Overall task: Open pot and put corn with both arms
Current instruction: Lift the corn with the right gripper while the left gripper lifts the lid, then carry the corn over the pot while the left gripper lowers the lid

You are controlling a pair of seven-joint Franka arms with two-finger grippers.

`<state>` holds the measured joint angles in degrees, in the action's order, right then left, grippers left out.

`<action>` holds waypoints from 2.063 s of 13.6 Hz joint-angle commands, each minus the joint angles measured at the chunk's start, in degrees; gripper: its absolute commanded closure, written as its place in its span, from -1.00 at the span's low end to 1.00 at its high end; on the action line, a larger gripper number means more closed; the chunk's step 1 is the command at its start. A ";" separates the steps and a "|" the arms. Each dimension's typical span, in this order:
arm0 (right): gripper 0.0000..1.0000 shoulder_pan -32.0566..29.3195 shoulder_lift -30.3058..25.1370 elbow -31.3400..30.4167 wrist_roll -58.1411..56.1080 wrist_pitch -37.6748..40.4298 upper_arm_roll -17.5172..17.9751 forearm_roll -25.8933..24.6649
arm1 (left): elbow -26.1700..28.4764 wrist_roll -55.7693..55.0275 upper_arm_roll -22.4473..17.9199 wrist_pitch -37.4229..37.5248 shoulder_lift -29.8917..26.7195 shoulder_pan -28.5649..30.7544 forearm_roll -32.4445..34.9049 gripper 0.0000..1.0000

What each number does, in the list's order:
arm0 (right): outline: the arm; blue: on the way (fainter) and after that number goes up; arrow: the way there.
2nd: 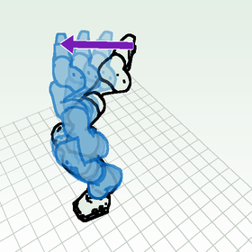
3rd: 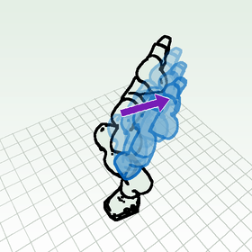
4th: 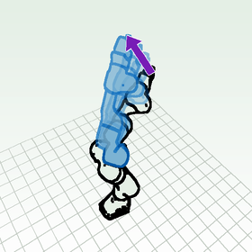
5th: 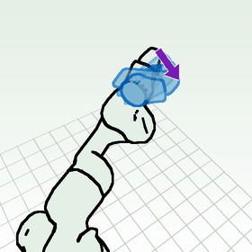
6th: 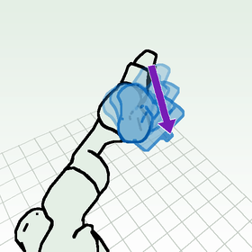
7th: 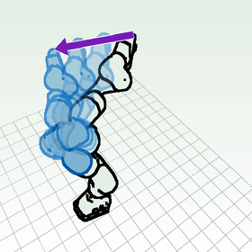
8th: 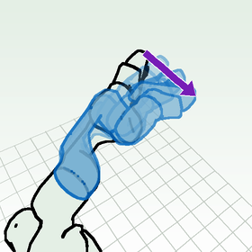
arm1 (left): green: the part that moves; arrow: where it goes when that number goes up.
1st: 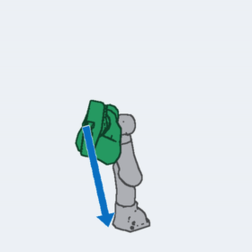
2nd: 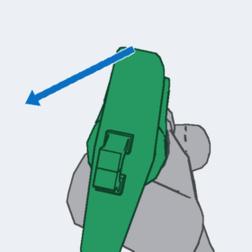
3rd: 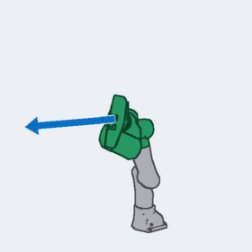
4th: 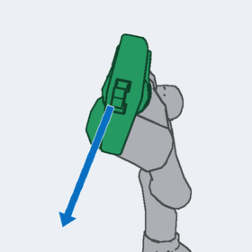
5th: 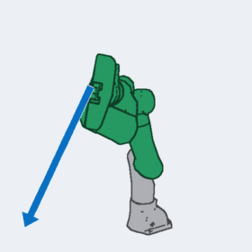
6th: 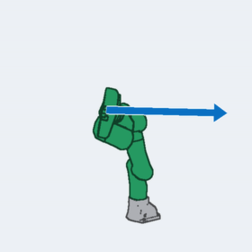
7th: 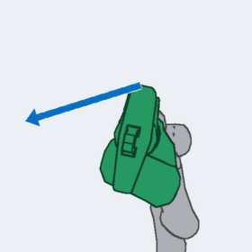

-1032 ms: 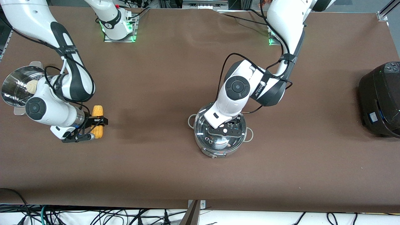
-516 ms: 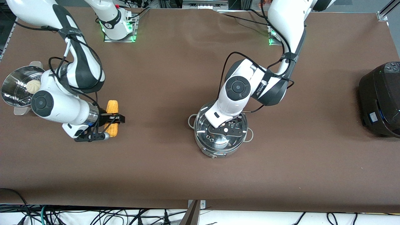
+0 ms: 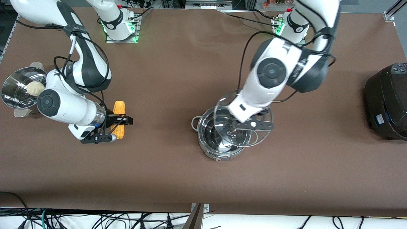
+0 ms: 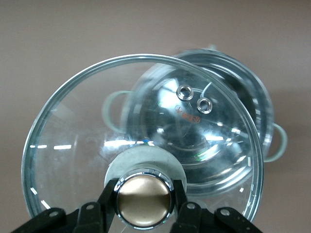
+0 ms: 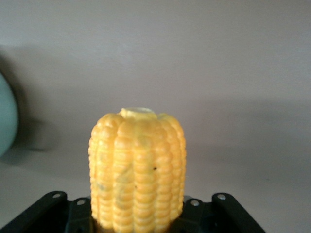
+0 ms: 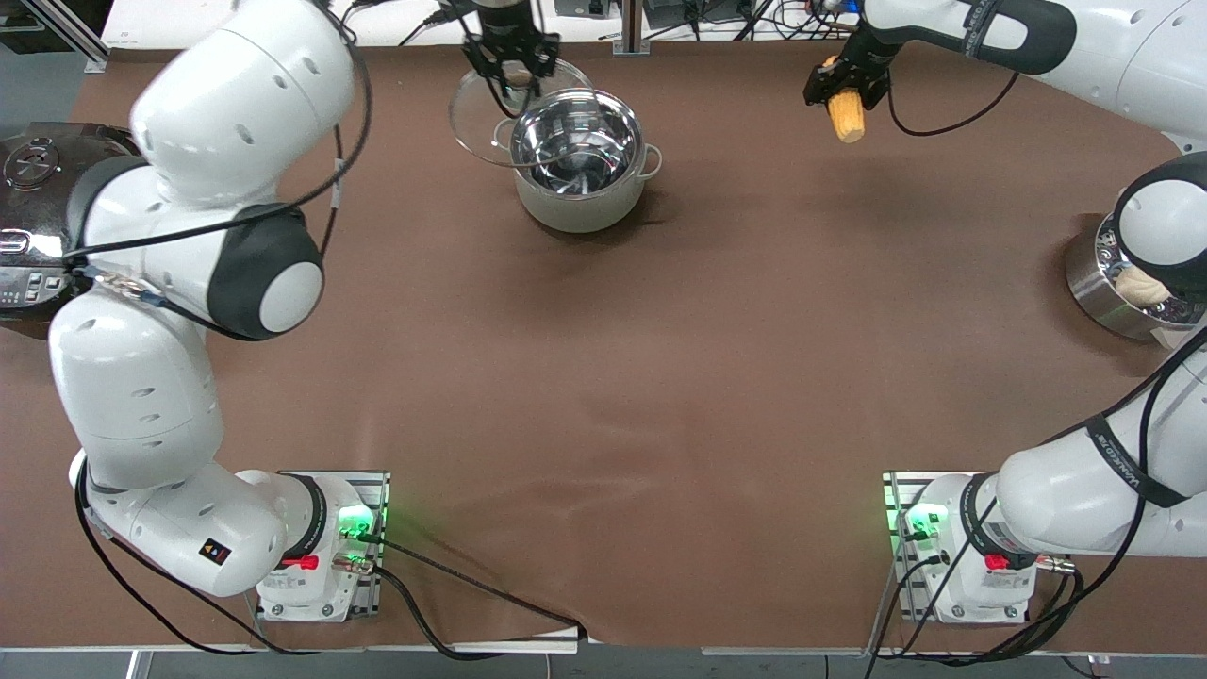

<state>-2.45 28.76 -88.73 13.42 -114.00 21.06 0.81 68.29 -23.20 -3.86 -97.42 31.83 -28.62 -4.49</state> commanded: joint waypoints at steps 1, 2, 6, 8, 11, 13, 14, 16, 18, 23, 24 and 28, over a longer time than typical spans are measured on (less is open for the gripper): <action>0.97 6.82 0.15 4.08 6.34 1.41 0.38 -2.64 | 7.71 7.45 0.44 -0.22 -5.63 5.22 -0.25 1.00; 0.97 7.89 0.59 4.96 8.71 1.32 0.47 -2.91 | 10.08 8.78 0.35 -0.40 -6.94 6.98 -0.17 1.00; 0.98 16.49 3.92 12.33 19.33 1.41 0.29 -3.18 | 23.78 17.37 0.35 -8.55 -13.09 13.83 0.27 1.00; 0.98 20.80 7.69 19.09 24.70 1.41 0.20 -5.71 | 30.20 22.74 0.17 -12.95 -15.47 16.65 0.45 1.00; 1.00 27.39 13.23 28.32 29.63 1.41 -1.28 -8.54 | 37.07 29.60 0.08 -19.71 -16.62 20.26 1.68 1.00; 1.00 33.53 17.18 34.30 31.66 1.06 -5.92 -8.45 | 40.85 30.06 -0.35 -23.49 -16.62 21.14 1.77 1.00; 1.00 36.43 19.12 36.59 32.45 0.54 -8.30 -8.45 | 42.95 30.15 -0.70 -25.26 -16.54 21.50 1.77 1.00; 1.00 39.79 22.64 39.76 34.21 -1.56 -10.51 -8.45 | 47.26 30.58 -0.88 -29.29 -16.45 22.64 1.77 1.00; 1.00 40.50 23.97 40.04 35.79 -5.95 -10.43 -8.45 | 50.70 33.39 -0.97 -34.74 -15.75 23.52 1.68 1.00; 1.00 41.12 26.00 40.04 35.80 -12.74 -10.34 -8.36 | 52.03 33.84 -1.67 -38.45 -10.40 24.31 1.68 1.00; 1.00 41.12 26.00 40.04 35.80 -13.26 -10.43 -8.36 | 52.12 33.84 -1.85 -40.54 -8.99 24.49 1.59 1.00; 0.74 41.12 27.93 39.52 33.70 -15.55 -10.43 -8.54 | 52.12 33.75 -1.85 -41.10 -7.66 24.75 1.68 0.82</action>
<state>38.17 54.13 -51.67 48.11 -128.24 10.87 -6.61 120.45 10.23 -5.73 -137.88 23.76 -4.33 -4.03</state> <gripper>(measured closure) 0.907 0.498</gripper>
